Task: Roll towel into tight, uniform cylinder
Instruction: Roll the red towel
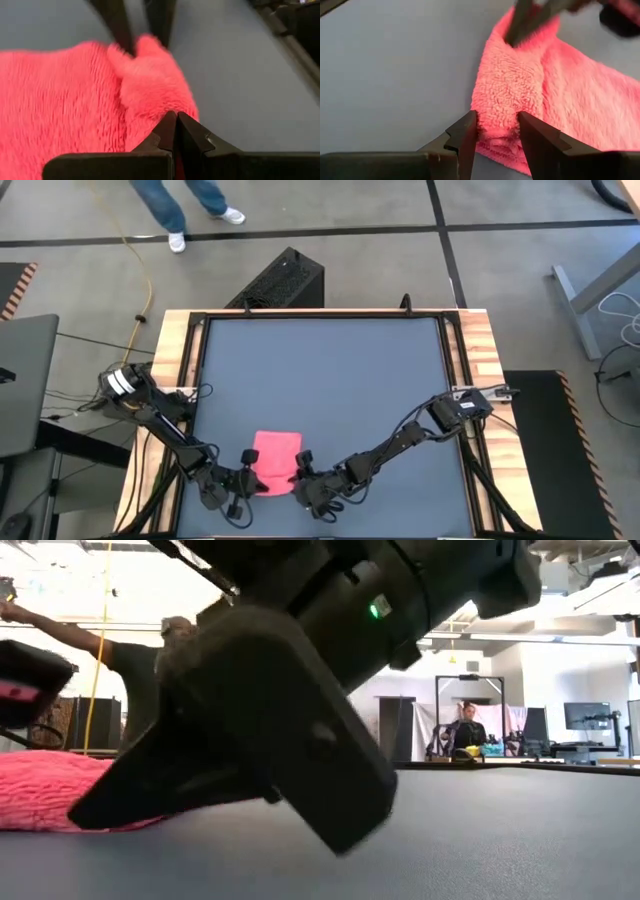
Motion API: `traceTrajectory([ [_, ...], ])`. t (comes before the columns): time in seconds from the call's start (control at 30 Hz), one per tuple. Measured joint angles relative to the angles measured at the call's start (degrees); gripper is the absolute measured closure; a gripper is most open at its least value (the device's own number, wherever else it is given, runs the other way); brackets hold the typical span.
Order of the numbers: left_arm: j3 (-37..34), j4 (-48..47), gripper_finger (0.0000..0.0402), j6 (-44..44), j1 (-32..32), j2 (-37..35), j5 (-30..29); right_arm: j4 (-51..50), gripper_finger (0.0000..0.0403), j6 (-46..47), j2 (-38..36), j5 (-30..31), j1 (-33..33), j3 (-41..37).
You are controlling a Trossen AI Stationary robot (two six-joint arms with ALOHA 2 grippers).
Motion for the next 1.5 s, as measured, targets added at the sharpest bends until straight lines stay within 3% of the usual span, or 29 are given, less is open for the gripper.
traceTrajectory([
  [0.2,0.0,-3.8,0.0401,2.1,-0.4,-5.8,-2.2,-2.4,0.0238,8.3,0.4,1.7,-0.4,0.1],
  [0.37,0.0,-6.5,0.0401,2.4,-1.4,-7.1,-6.7,-4.5,0.0294,18.6,0.4,1.6,-0.5,0.1],
  [0.53,0.0,-6.0,0.0401,2.6,-1.2,-4.6,-8.2,-2.2,0.0374,26.2,0.3,-6.3,-1.8,0.1],
  [0.73,0.0,-5.7,0.0401,1.9,-0.5,-2.6,-7.8,2.8,0.0377,35.0,0.5,-16.8,-3.9,0.0],
  [0.87,0.0,-6.4,0.0401,1.4,-0.5,-2.6,-7.8,4.8,0.0369,39.3,0.6,-19.8,-4.0,-0.1],
  [1.03,0.0,-7.0,0.0401,-1.1,-0.5,-2.6,-4.5,5.2,0.0375,47.1,0.6,-18.4,-2.2,-0.1],
  [1.27,0.0,-6.3,0.0401,-5.3,-0.5,-2.6,2.1,5.3,0.0375,56.9,0.6,-9.1,1.1,-0.1],
  [1.5,0.0,-4.0,0.0401,-9.0,-0.5,-2.6,7.9,3.4,0.0375,61.8,0.6,-3.7,2.9,-0.1],
])
